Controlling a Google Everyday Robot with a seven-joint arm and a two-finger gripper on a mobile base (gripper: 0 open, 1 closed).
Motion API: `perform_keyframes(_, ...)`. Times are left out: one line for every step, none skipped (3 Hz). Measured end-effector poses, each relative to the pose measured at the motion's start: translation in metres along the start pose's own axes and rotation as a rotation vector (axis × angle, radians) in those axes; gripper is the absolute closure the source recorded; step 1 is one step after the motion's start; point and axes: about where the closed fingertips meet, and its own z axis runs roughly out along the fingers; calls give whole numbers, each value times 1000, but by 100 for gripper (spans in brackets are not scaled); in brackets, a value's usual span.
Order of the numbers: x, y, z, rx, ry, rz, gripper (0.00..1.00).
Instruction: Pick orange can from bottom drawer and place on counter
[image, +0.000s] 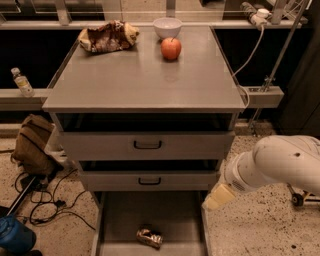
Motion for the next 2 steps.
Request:
perform_keyframes(2, 9, 16, 14, -35, 7, 0)
perform_keyframes(24, 64, 80, -40, -46, 19, 0)
